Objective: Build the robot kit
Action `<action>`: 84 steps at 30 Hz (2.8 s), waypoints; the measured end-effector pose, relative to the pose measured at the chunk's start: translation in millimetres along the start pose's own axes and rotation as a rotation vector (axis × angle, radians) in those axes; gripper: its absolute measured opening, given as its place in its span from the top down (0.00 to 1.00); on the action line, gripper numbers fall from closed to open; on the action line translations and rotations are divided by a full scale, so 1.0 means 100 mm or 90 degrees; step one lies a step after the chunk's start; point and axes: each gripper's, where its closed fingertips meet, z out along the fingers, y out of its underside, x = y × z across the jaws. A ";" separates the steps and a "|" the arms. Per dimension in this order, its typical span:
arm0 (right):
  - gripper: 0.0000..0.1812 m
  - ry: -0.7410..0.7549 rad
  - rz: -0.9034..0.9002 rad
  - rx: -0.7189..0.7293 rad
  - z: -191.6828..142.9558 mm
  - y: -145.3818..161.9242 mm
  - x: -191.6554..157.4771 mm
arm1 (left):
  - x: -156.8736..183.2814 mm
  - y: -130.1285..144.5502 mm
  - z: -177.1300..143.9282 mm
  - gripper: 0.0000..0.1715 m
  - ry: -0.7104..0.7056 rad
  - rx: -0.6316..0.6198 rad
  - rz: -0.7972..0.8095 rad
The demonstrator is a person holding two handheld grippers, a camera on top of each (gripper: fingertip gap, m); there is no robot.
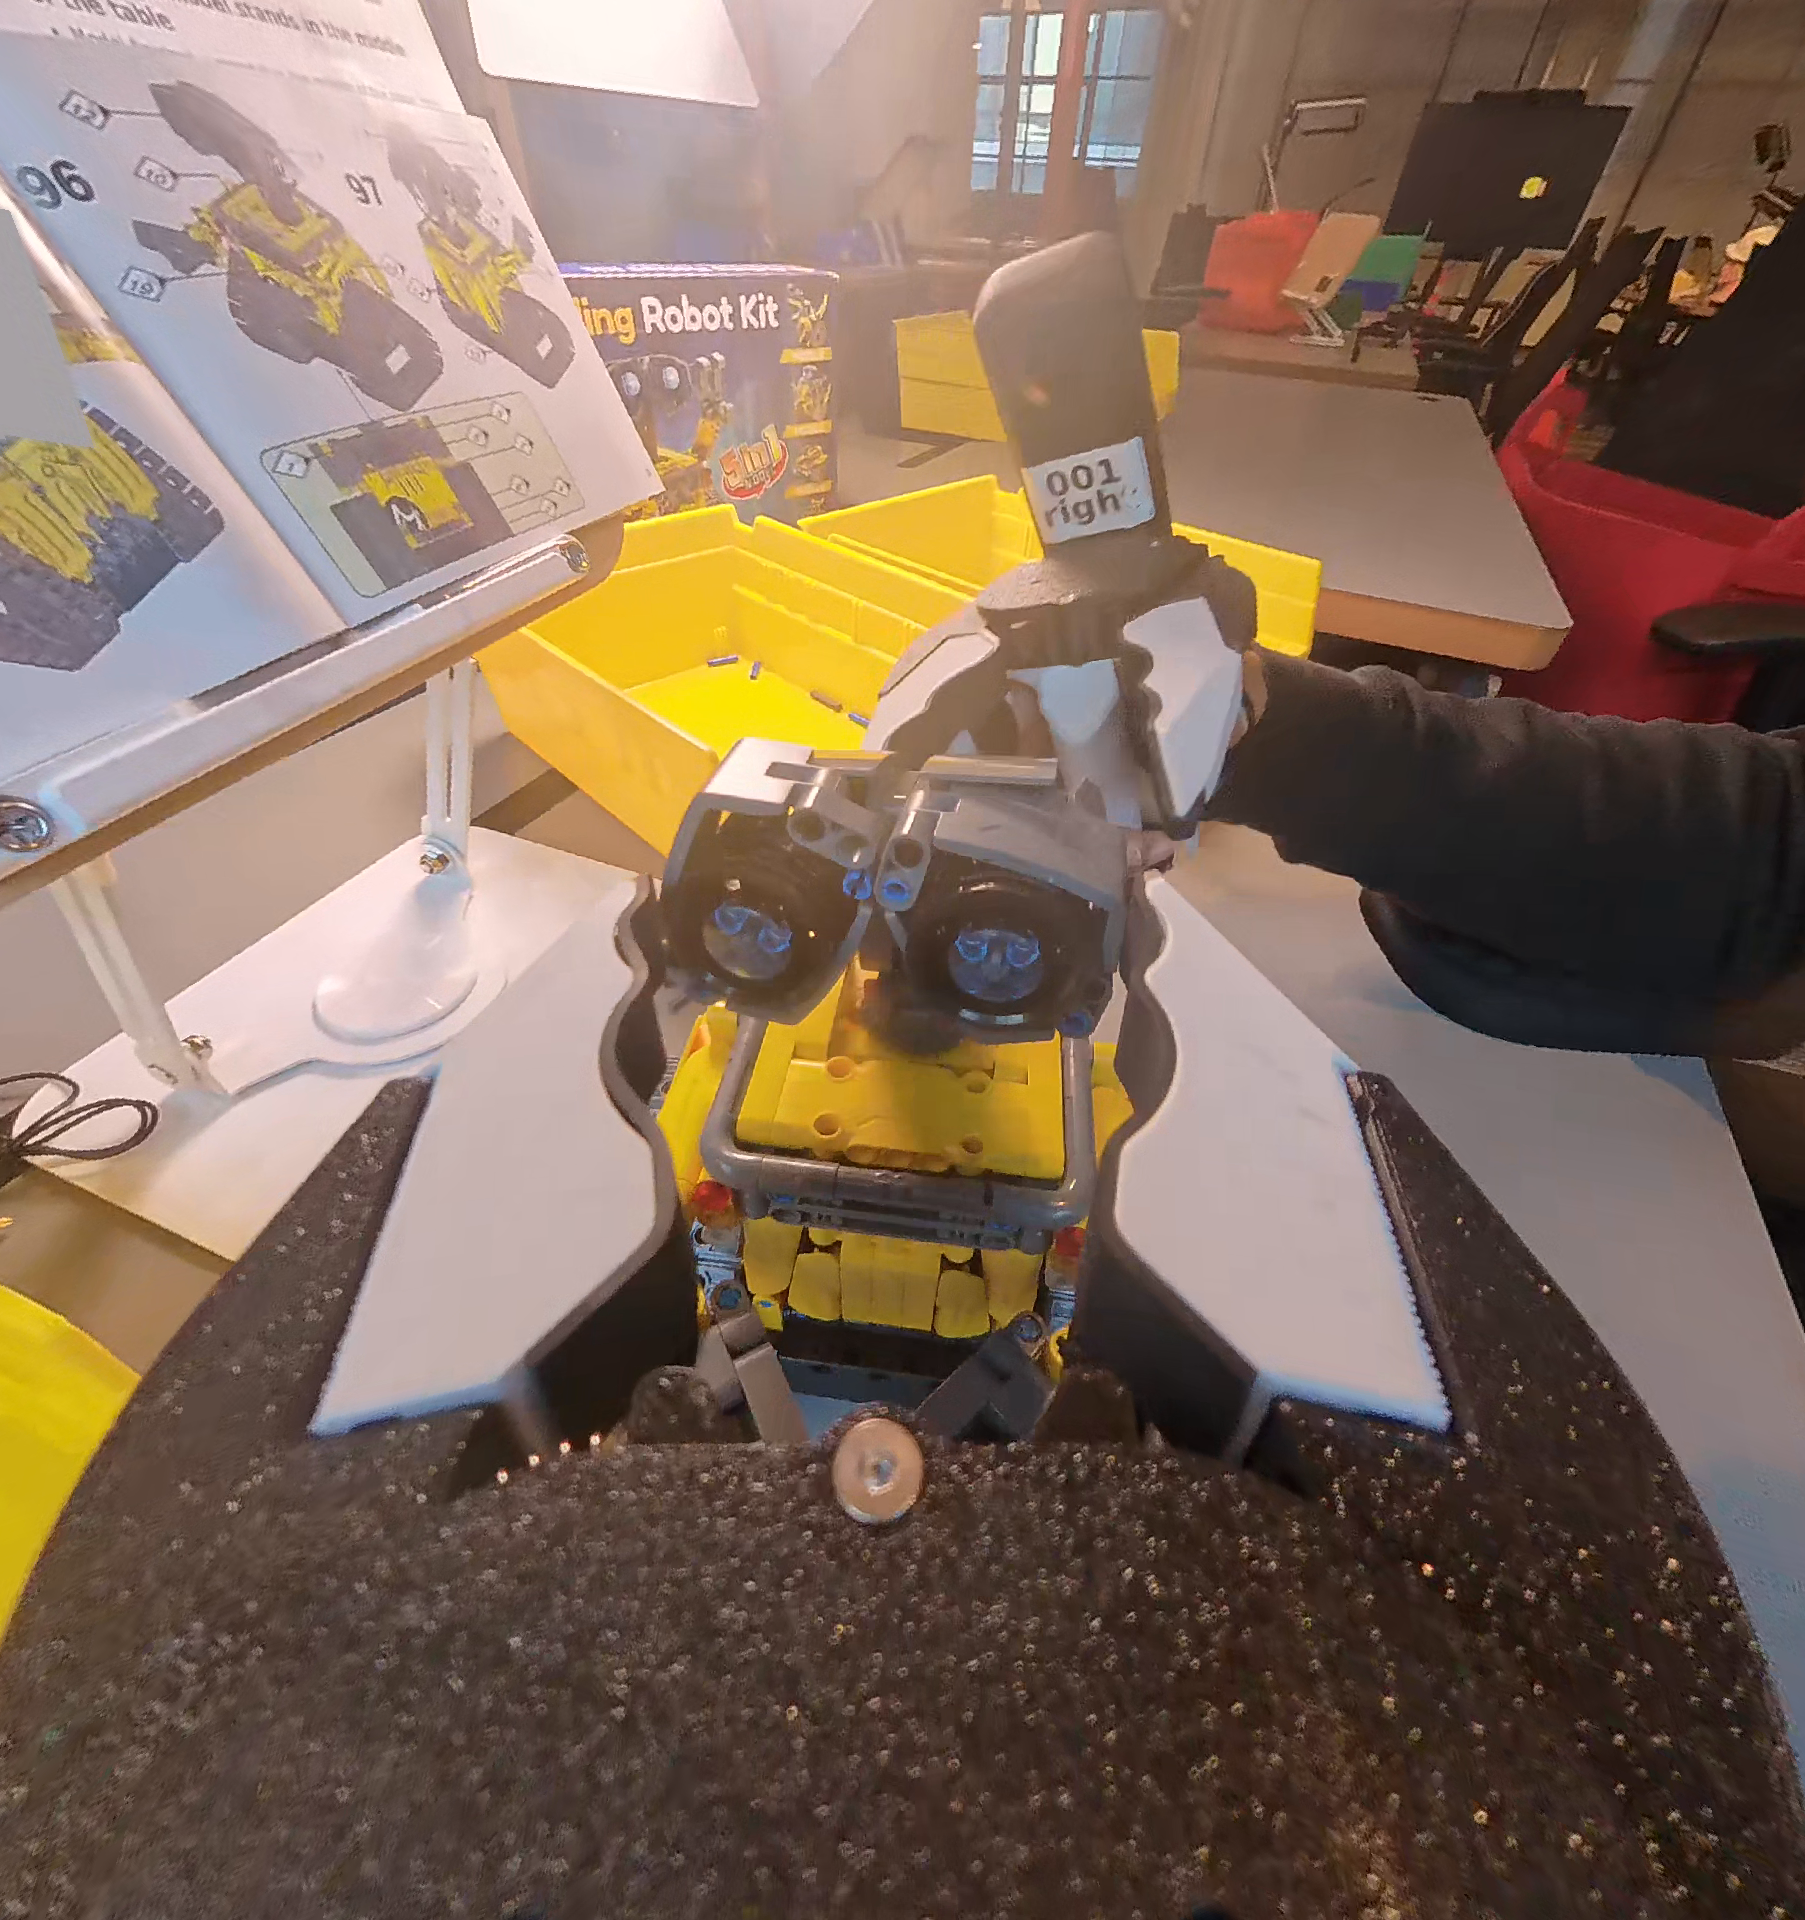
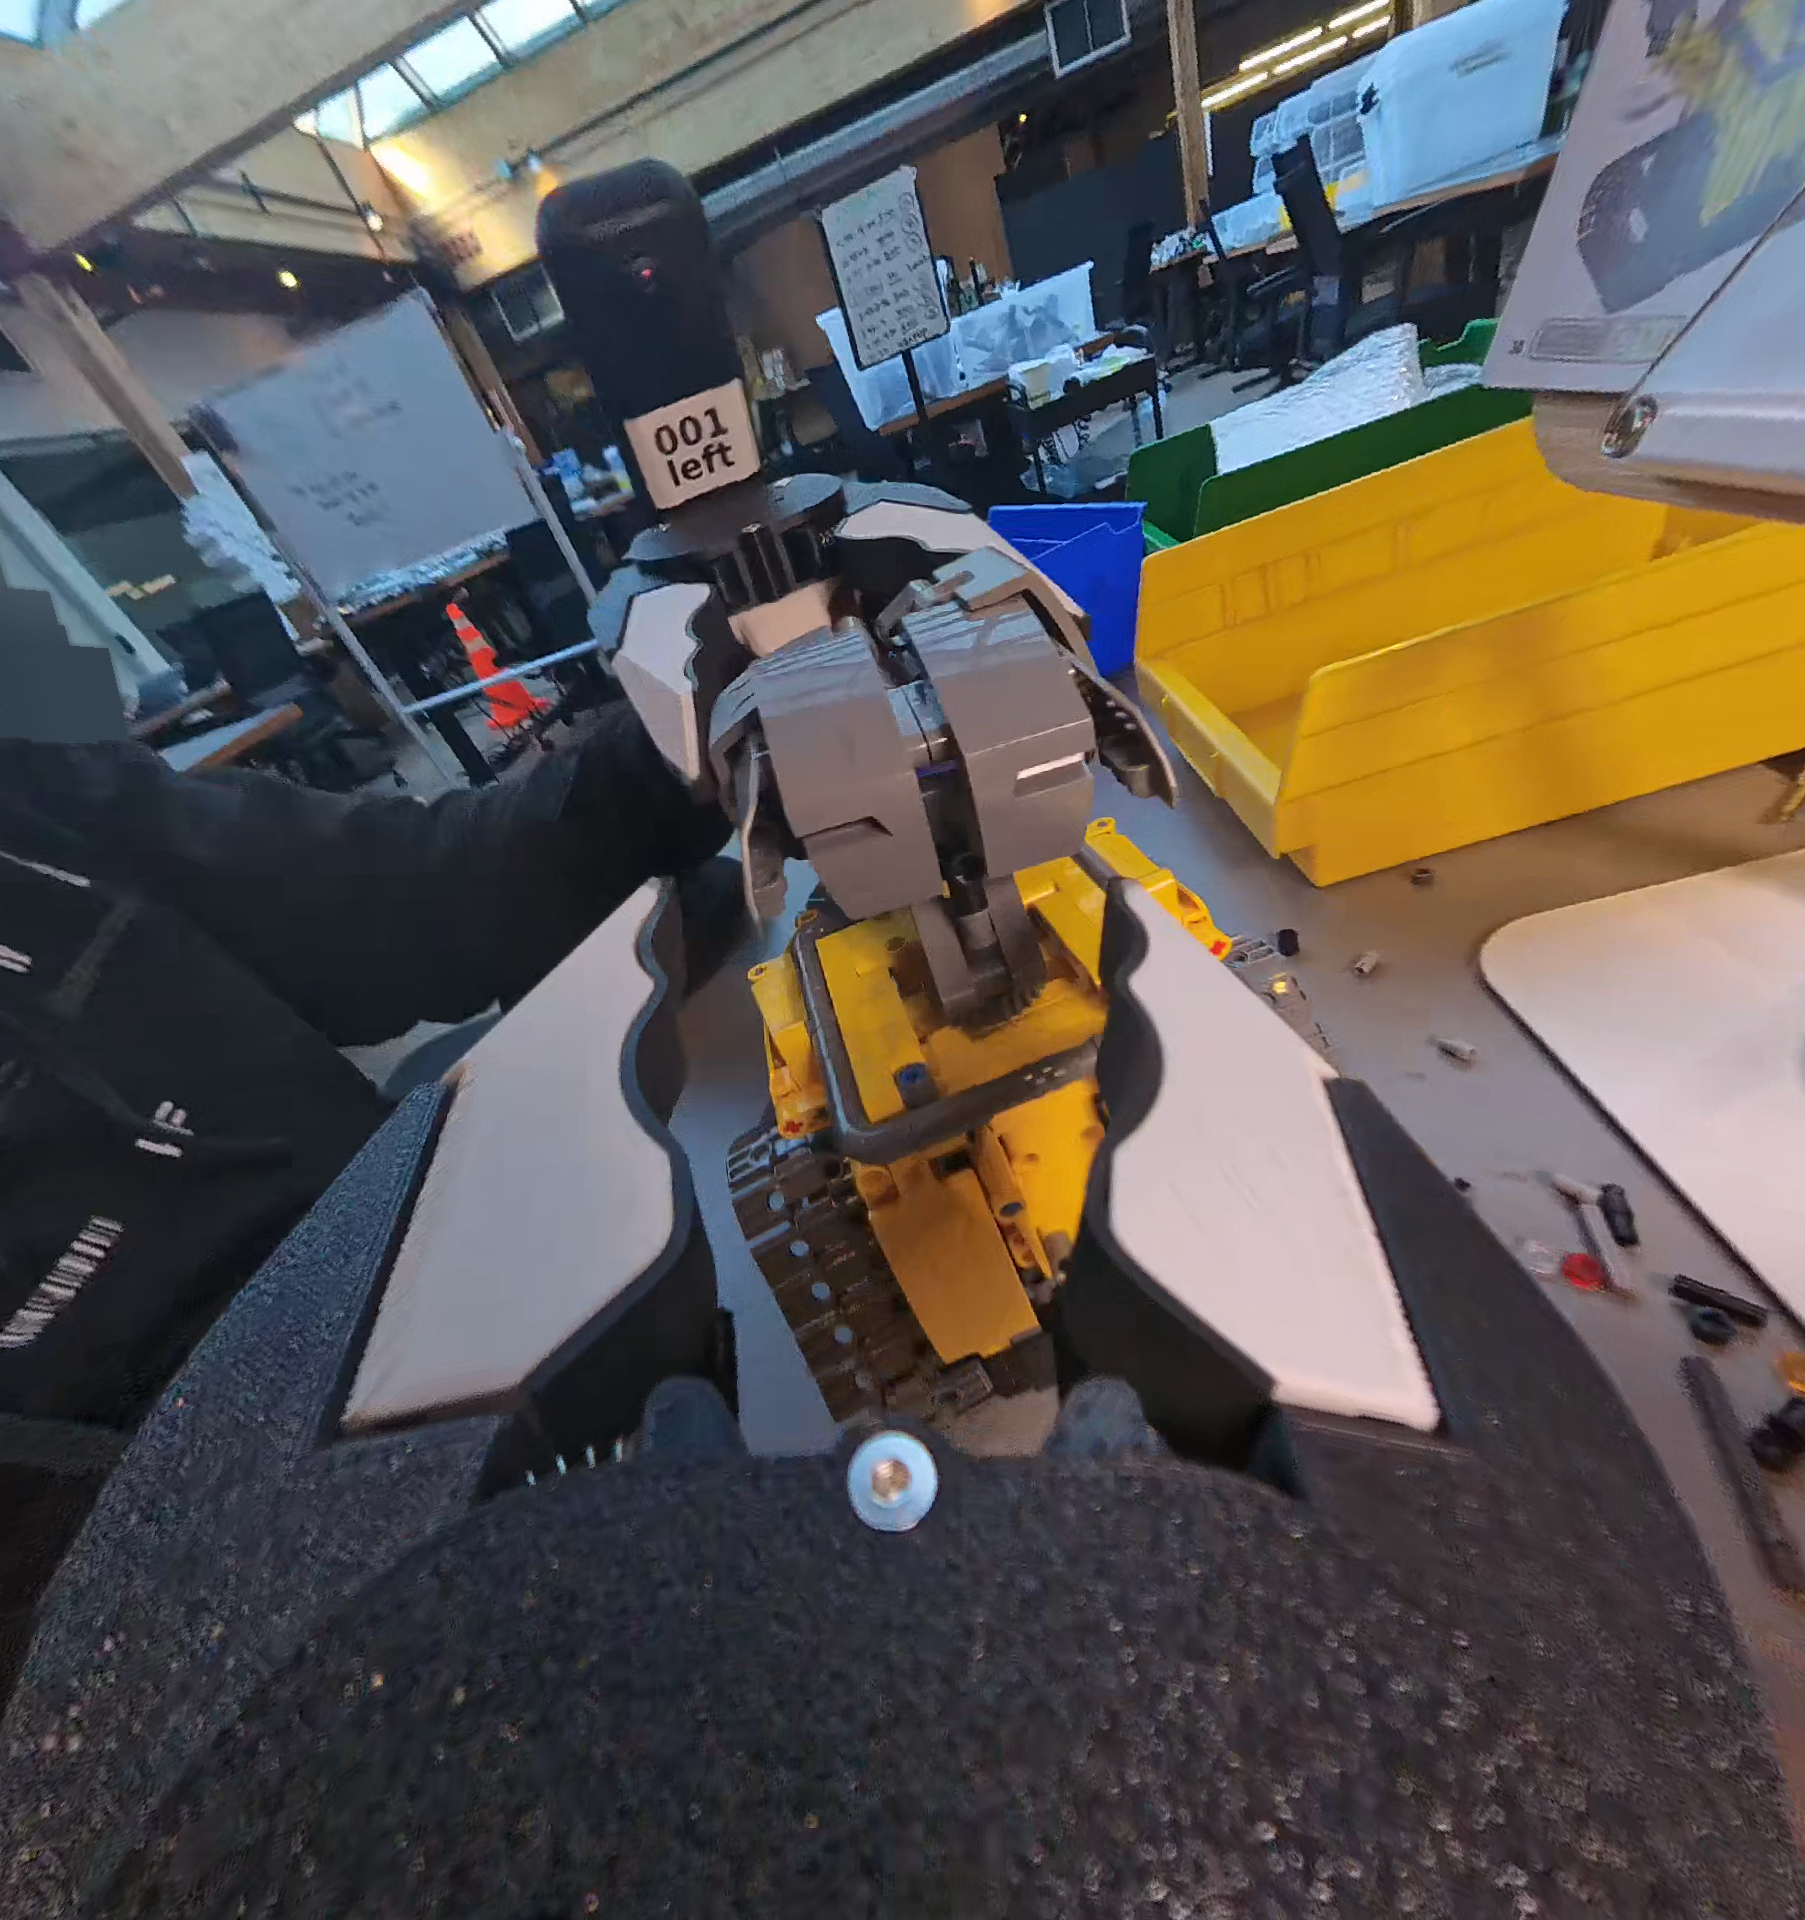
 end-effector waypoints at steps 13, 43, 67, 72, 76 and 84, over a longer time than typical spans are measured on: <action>0.64 0.181 -0.295 -0.275 -0.06 0.55 0.29 | -0.07 -0.01 0.04 0.49 -0.025 -0.010 -0.017; 0.83 0.023 0.066 -0.098 -0.10 0.22 0.09 | -0.50 -0.18 0.15 0.50 0.050 -0.041 -0.283; 0.83 0.017 0.127 -0.035 -0.11 0.12 0.27 | -0.73 -0.08 0.09 0.51 0.119 0.006 -0.370; 0.83 0.015 0.113 -0.048 -0.10 0.14 0.26 | -0.67 -0.17 0.16 0.51 0.102 -0.004 -0.313; 0.83 0.015 0.099 -0.061 -0.10 0.17 0.23 | -0.58 -0.22 0.21 0.51 0.088 -0.044 -0.234; 0.83 0.010 0.089 -0.078 -0.12 0.23 0.23 | -0.49 -0.20 0.26 0.50 0.074 -0.078 -0.162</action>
